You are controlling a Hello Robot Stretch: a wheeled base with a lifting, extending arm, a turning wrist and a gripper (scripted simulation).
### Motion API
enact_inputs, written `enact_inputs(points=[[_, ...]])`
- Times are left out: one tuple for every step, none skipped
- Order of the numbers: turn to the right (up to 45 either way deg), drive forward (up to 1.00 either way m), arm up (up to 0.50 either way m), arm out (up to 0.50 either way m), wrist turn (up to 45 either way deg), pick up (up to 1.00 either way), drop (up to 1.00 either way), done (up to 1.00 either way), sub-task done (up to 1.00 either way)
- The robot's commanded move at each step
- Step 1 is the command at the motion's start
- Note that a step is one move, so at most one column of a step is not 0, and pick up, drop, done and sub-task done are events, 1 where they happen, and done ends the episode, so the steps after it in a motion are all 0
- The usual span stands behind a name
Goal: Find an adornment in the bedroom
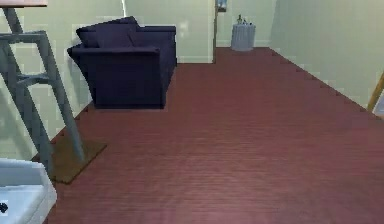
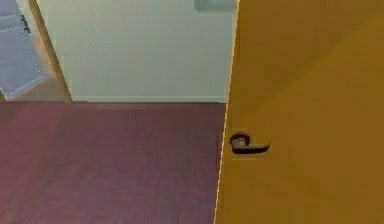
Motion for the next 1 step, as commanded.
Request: enact_inputs(points=[[42.0,0.0,0.0,0.0,0.0,0.0,0.0,0.0,0.0]])
